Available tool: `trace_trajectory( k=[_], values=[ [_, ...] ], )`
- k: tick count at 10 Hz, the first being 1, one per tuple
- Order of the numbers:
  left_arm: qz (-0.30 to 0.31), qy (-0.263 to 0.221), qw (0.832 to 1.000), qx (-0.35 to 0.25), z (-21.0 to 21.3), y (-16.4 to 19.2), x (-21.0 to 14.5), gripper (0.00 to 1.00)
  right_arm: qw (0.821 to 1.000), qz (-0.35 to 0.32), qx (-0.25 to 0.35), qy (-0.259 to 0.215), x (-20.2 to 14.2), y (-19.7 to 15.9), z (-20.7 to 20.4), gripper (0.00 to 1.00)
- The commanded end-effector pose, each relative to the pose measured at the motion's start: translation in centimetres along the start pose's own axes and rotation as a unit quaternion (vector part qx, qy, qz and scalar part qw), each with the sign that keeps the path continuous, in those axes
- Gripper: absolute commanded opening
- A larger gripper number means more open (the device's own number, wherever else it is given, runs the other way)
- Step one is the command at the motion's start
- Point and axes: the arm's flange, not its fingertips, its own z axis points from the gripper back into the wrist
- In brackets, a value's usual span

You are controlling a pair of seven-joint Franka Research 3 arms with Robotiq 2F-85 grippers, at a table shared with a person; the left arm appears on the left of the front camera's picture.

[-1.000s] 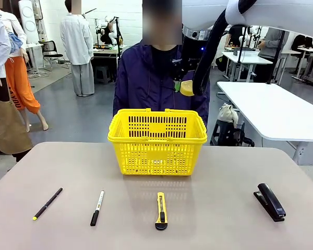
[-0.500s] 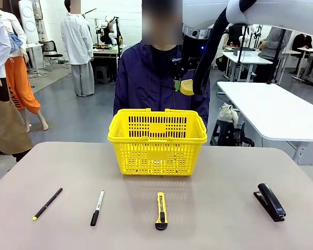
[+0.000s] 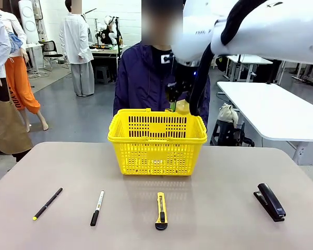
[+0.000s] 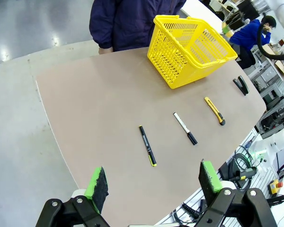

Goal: Place the items the person wants into the basket.
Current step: Pick up the item the person points to and place it in the Market Basket.

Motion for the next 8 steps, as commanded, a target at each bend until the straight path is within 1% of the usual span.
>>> trace_trajectory(
  k=[1,2,3,8],
  values=[
    [-0.011,-0.006,1.000,-0.007,0.2,0.1,0.1,1.00,1.000,0.021,-0.006,0.021,1.7,0.1,-2.3,0.65],
    [-0.011,-0.006,1.000,-0.007,0.2,0.1,0.1,1.00,0.999,0.028,-0.006,0.031,2.1,0.2,-3.8,0.65],
    [-0.011,-0.006,1.000,-0.007,0.2,0.1,0.1,1.00,0.999,0.033,-0.006,0.032,2.5,0.1,-5.0,0.65],
    [-0.011,-0.006,1.000,-0.007,0.2,0.1,0.1,1.00,0.995,0.050,0.017,0.088,3.6,0.0,-9.0,0.65]
  ],
)
